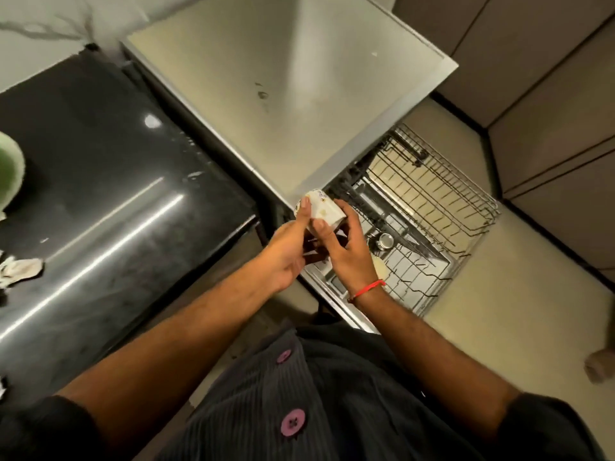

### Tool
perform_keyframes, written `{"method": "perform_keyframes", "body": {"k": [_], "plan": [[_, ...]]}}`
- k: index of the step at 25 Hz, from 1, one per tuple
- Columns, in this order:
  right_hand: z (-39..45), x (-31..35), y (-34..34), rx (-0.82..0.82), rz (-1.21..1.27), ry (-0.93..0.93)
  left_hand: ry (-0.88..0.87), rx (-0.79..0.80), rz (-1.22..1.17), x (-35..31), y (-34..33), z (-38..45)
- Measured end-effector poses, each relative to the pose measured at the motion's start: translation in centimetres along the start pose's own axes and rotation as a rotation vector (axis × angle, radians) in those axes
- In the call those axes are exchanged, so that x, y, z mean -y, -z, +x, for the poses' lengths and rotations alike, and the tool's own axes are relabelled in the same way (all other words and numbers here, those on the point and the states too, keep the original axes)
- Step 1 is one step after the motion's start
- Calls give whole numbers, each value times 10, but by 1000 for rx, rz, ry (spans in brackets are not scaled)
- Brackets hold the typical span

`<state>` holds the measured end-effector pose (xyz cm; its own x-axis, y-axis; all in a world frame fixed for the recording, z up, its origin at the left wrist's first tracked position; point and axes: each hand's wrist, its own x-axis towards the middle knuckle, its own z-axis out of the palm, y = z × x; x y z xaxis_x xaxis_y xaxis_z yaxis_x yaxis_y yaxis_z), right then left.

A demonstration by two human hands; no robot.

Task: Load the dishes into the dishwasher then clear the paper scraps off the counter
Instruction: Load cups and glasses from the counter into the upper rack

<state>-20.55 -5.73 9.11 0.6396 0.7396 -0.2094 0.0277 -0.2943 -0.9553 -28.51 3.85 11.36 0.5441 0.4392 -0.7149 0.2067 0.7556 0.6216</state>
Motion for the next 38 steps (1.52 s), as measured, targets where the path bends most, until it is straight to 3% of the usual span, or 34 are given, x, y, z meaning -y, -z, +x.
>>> {"method": "perform_keyframes", "body": {"k": [3, 5, 7, 9, 11, 15, 21, 25, 30, 36, 38], "plan": [[27, -27, 45, -56, 108, -123, 90, 6, 180, 17, -41, 40], [51, -50, 76, -91, 75, -187, 133, -8, 450, 19, -58, 66], [76, -75, 101, -138, -111, -183, 119, -55, 714, 16, -66, 90], [109, -107, 121, -149, -278, -197, 99, -83, 815, 13, -77, 112], [138, -139, 133, -80, -437, -184, 73, -92, 852, 10, -87, 127], [187, -209, 137, 125, -827, 49, 13, -99, 886, 13, -97, 151], [221, -244, 138, 527, -1264, 168, -1, -143, 903, 21, -90, 165], [233, -258, 148, 684, -1283, 221, -13, -184, 855, 22, -83, 169], [231, -255, 161, 716, -1238, 469, -13, -200, 832, 26, -80, 168], [229, -258, 146, 714, -1147, 189, -17, -213, 839, 36, -78, 166], [229, -258, 144, 708, -1114, 179, -21, -217, 837, 37, -77, 167]]}}
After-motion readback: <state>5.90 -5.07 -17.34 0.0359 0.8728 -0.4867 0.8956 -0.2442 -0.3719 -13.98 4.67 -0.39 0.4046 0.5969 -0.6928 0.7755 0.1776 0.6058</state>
